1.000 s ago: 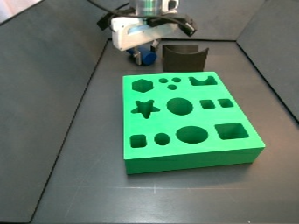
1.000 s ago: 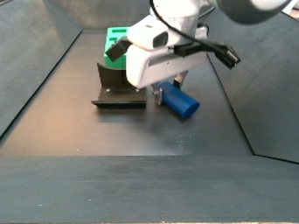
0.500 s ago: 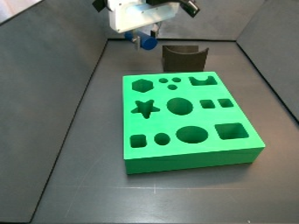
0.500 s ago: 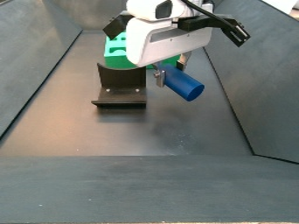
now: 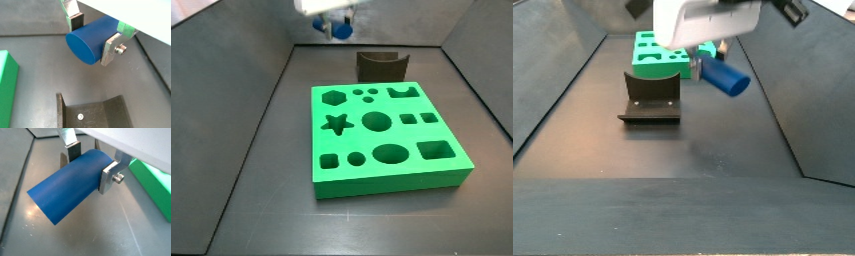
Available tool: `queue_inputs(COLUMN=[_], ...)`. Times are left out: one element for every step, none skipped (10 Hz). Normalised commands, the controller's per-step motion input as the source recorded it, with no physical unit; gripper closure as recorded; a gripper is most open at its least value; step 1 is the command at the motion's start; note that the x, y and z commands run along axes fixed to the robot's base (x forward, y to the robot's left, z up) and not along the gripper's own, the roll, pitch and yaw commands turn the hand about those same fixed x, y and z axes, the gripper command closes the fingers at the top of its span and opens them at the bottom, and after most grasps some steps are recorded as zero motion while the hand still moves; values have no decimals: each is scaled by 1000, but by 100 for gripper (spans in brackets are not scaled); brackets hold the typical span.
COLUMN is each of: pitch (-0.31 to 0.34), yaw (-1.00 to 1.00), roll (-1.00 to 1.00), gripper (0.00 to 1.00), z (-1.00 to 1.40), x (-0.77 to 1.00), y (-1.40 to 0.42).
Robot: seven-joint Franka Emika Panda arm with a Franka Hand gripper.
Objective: Pick up the oval object. Move up. Place the oval object on the fixture. Regrasp the oval object. Move to above the board. Insert the oval object.
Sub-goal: Place the oval object on the fixture.
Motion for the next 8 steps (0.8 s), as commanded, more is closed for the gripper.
queue_inputs(pitch=[35, 40, 46, 51, 66, 78, -86, -83], yaw=[-24, -24, -20, -16, -5, 1, -1000, -1000], roll=[53, 61, 67, 69, 69, 70, -15, -17], gripper=[100, 100, 100, 100, 100, 100, 100, 100], z=[1000, 966, 742, 629, 402, 234, 290, 264], x=[-26, -28, -19, -14, -3, 4, 1000, 1000], y=[12, 14, 11, 11, 8, 8, -119, -119])
